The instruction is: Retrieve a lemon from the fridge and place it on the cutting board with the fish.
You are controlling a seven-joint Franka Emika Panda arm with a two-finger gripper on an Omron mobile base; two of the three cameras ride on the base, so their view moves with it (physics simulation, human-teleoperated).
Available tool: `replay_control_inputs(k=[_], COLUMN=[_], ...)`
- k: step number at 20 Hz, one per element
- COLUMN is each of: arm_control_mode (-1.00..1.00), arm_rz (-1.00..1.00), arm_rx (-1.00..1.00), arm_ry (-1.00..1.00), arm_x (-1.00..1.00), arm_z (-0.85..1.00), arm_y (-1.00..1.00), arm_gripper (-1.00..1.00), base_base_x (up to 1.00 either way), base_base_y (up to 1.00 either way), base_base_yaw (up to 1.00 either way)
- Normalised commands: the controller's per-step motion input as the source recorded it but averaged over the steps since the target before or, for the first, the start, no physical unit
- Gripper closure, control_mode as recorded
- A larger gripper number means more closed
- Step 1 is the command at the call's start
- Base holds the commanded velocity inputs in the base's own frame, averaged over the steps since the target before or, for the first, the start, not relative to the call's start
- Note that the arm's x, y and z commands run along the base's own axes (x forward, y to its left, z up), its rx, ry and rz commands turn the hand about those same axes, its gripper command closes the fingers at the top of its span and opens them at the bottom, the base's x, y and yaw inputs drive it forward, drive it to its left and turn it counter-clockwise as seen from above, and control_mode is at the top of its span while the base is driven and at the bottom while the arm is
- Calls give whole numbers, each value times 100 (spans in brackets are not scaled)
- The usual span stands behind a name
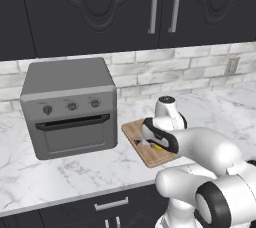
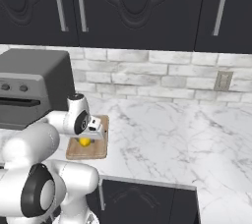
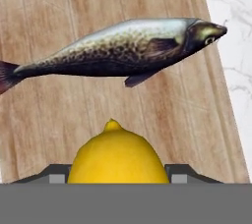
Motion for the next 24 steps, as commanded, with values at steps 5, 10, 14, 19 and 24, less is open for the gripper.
replay_control_inputs(k=[5,10,14,19,24], arm_control_mode=[-100,-100,-100,-100,-100], arm_rz=[0,0,0,-1,-1], arm_rx=[0,0,0,0,0], arm_ry=[1,0,0,0,0], arm_x=[0,0,0,0,-1], arm_z=[-26,-21,-12,0,24], arm_y=[0,0,0,0,0], arm_gripper=[100,100,-100,-100,-100], base_base_x=[0,0,0,0,0], base_base_y=[0,0,0,0,0], base_base_yaw=[0,0,0,0,0])
